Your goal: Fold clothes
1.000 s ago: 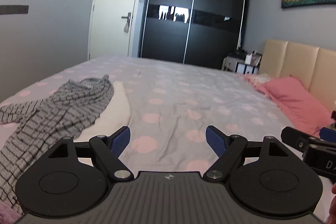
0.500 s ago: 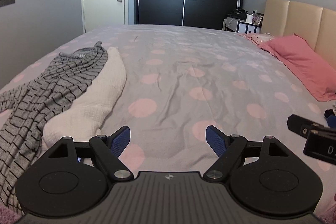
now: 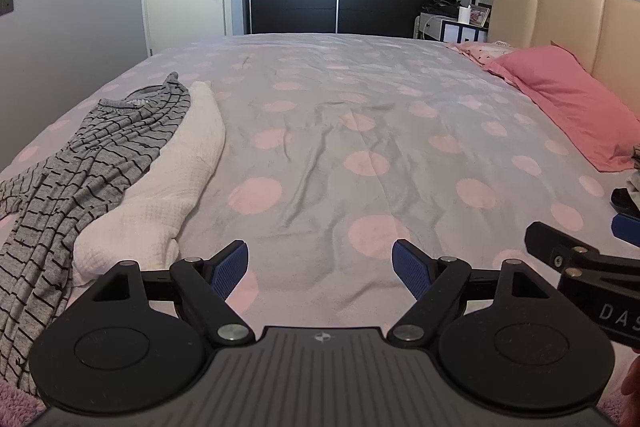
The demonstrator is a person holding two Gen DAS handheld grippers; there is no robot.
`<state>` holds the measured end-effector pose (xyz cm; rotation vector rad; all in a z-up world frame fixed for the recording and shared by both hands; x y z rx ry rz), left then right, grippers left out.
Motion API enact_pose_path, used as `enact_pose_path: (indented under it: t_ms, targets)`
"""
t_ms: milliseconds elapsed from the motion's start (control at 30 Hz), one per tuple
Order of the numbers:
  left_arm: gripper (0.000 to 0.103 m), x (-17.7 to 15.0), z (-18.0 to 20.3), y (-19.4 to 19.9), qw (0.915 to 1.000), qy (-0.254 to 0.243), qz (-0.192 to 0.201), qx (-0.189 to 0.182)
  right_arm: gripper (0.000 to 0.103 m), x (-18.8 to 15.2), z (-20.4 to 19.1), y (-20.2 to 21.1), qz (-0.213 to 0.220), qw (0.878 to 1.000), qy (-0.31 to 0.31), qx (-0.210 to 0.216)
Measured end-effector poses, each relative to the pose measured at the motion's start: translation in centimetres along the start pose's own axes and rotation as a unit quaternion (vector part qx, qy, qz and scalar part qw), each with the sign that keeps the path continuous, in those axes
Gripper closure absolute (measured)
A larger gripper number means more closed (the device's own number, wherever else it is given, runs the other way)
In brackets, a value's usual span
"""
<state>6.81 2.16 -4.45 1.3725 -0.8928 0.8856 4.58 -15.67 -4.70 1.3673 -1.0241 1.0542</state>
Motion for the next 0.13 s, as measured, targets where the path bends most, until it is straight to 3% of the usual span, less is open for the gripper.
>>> enact_pose_path:
  t_ms: [133]
  targets:
    - [0.024, -0.10, -0.19, 0.05, 1.0000, -0.001, 0.000, 0.003, 0.001, -0.33, -0.31, -0.19, -0.014, 1.000, 0.008, -0.001]
Point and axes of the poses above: each gripper's, at about its wrist camera, not at the fingertips, and y roughly against the way its jaws point, z to its right, x to its top, the point moved 8 cm from there along -y, roughly the way its jaws point, and after that the axes turned 13 degrees about z, right-handed, at the moved point
